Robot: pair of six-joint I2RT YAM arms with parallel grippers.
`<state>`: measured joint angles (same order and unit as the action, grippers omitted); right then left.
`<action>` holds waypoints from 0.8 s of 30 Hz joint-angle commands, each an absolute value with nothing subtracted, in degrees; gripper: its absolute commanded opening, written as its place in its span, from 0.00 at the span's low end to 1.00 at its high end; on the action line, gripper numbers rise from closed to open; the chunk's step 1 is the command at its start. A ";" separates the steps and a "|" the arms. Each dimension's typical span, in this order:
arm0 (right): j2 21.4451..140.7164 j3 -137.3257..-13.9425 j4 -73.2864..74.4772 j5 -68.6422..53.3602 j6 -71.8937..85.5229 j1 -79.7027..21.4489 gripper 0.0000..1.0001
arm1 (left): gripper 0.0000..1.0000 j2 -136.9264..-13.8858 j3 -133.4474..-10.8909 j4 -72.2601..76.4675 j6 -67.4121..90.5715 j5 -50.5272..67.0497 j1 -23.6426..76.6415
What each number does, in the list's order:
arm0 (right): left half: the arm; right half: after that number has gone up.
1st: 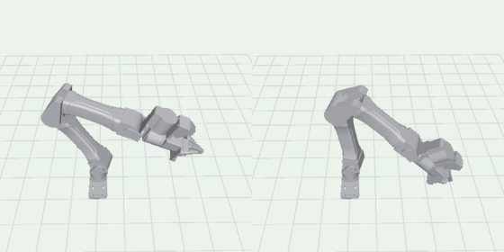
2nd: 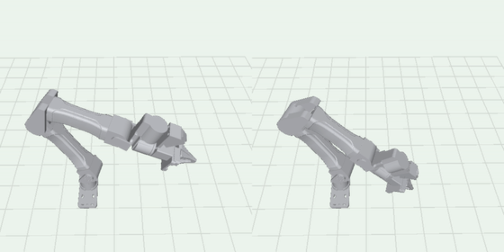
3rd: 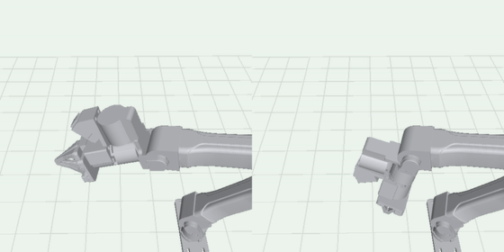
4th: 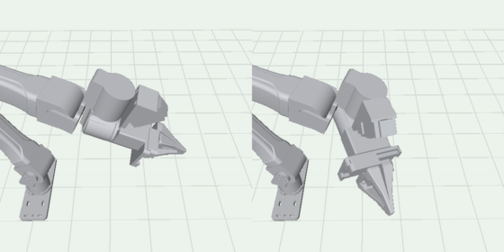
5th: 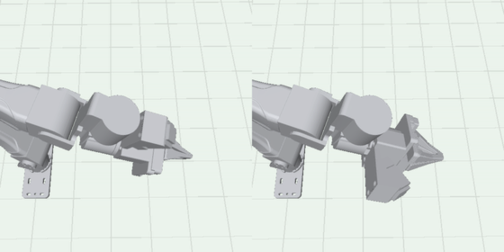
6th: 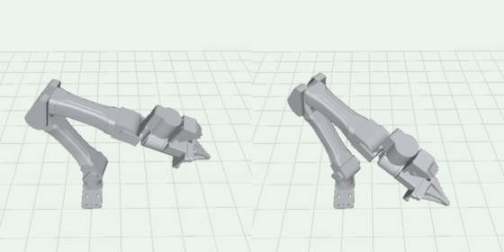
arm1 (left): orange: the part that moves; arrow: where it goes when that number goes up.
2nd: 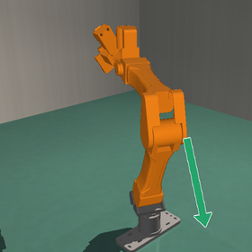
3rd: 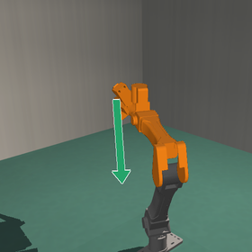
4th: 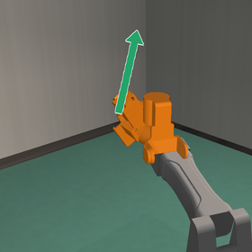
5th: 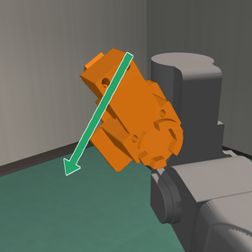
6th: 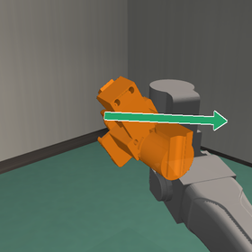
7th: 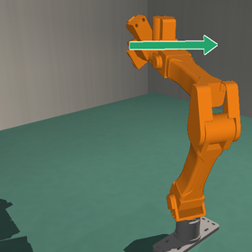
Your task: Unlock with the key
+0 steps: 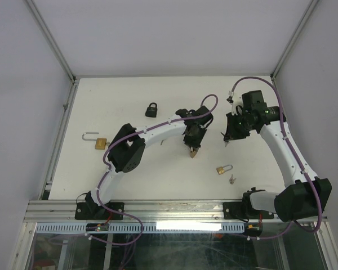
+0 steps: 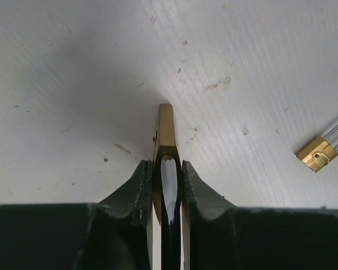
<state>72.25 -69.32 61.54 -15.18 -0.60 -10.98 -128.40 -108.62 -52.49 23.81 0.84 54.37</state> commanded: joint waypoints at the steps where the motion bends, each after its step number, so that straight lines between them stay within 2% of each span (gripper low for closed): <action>1: 71.10 -72.90 60.03 -20.47 -2.31 -10.65 0.00 | 0.00 -125.29 -110.32 -49.54 23.05 5.39 53.25; 7: 67.39 -78.19 59.23 -30.90 -7.48 -10.64 0.00 | 0.00 -111.03 -104.52 -30.57 22.88 27.93 41.38; 10: 66.66 -84.29 59.39 -37.99 -11.36 -10.55 0.00 | 0.00 -101.69 -98.06 -8.79 28.74 44.21 33.86; 12: 66.31 -88.49 59.16 -45.43 -14.45 -10.68 0.00 | 0.00 -99.05 -100.27 -2.32 25.69 54.90 31.40; 14: 64.96 -91.67 57.68 -51.71 -16.67 -10.68 0.00 | 0.00 -95.80 -98.52 12.86 31.54 64.23 29.09; 18: 63.53 -96.10 54.76 -56.05 -16.44 -10.65 0.00 | 0.00 -93.14 -101.33 22.17 34.62 71.74 28.00; 24: 63.08 -95.63 46.94 -59.43 -9.12 -11.40 0.00 | 0.00 -93.01 -104.11 31.04 36.45 75.34 28.30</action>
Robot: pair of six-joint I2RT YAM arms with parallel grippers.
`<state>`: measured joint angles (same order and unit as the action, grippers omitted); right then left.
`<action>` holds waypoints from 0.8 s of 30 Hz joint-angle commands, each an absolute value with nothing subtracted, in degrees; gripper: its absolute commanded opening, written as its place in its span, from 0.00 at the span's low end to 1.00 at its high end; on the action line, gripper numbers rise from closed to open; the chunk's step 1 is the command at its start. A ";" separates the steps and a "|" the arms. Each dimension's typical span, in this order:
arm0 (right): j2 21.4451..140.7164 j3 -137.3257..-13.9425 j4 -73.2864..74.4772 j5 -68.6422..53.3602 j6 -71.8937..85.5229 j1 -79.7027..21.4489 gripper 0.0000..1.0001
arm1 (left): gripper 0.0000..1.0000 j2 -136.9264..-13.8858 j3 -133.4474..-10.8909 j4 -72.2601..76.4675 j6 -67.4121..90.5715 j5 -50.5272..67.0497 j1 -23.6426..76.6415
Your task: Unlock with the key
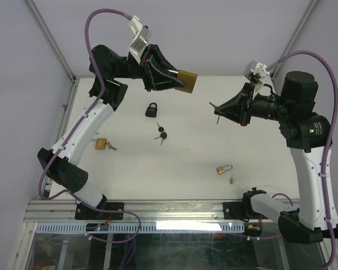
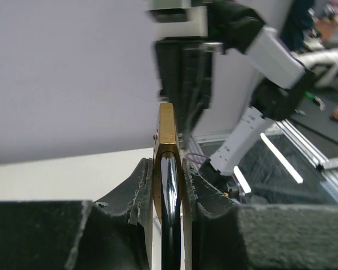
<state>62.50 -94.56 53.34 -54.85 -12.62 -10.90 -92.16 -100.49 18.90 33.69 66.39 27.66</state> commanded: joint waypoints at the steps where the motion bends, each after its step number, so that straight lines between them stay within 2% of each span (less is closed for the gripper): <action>1: 62.84 -95.75 46.36 -59.42 -8.95 -11.54 0.00 | 0.00 -93.40 -105.34 31.84 36.31 76.93 28.60; 6: 62.65 -99.17 45.51 -58.56 -8.75 -13.18 0.00 | 0.00 -95.90 -110.92 31.24 35.71 80.20 30.08; 14: 62.73 -100.35 44.54 -51.97 -7.26 -17.14 0.00 | 0.00 -96.64 -110.04 26.16 34.56 75.86 32.40; 20: 63.20 -100.20 49.02 -42.18 -12.41 -19.33 0.00 | 0.00 -97.16 -110.04 25.79 35.14 75.70 33.70; 24: 63.60 -99.71 49.12 -41.76 -12.70 -19.93 0.00 | 0.00 -97.21 -110.04 24.77 34.68 74.88 34.15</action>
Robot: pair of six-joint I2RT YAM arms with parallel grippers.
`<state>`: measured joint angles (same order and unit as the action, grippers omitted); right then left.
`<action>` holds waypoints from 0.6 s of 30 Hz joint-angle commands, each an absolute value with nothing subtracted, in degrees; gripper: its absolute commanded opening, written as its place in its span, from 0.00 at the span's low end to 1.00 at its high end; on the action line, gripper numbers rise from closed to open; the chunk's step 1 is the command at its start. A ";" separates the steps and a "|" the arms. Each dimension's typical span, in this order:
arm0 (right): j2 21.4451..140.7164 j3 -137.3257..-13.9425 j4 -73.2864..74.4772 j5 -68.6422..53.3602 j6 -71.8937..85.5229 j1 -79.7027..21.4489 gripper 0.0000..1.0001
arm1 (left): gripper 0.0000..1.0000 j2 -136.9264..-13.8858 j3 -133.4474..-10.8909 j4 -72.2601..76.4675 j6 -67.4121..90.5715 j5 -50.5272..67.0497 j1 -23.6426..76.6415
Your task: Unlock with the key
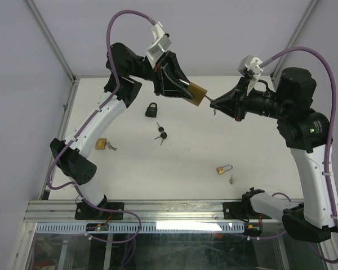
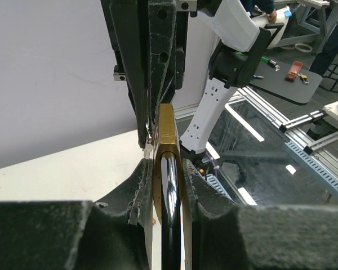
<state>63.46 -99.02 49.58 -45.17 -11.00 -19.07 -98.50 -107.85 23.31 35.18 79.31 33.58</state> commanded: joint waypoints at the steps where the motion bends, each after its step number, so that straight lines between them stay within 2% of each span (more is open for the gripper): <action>1: 63.73 -99.89 49.17 -41.94 -12.80 -20.04 0.00 | 0.00 -97.27 -109.98 24.63 34.71 74.60 34.23; 18: 62.15 -99.70 49.99 -44.49 -14.61 -20.40 0.00 | 0.00 -97.13 -108.12 23.43 33.55 73.86 34.56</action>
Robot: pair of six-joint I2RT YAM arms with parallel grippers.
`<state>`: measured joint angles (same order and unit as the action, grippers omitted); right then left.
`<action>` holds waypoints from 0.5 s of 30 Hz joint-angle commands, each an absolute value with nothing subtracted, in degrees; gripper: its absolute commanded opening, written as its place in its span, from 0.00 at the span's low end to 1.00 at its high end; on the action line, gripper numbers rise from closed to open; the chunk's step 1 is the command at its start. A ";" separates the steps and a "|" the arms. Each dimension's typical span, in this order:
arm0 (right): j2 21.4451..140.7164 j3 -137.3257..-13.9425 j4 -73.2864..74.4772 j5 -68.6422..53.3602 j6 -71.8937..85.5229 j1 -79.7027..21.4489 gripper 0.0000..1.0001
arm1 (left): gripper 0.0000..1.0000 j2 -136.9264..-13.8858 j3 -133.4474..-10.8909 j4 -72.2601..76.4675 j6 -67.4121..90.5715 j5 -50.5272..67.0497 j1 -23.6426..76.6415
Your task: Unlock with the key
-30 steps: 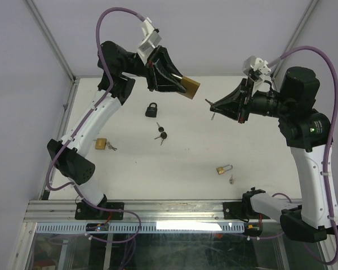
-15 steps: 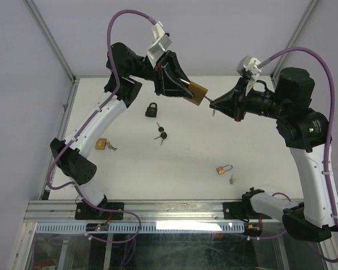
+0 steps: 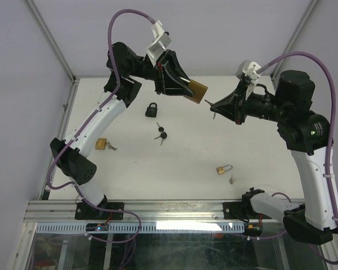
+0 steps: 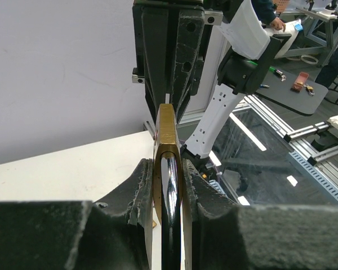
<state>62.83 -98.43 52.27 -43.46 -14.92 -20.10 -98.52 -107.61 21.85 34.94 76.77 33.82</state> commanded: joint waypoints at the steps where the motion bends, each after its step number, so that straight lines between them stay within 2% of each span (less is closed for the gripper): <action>1: 62.28 -99.89 49.89 -44.58 -14.59 -20.39 0.00 | 0.00 -97.08 -108.14 22.86 33.15 74.07 34.60; 15: 62.74 -99.61 48.78 -44.25 -13.12 -20.43 0.00 | 0.00 -97.38 -109.34 19.85 29.56 75.76 35.45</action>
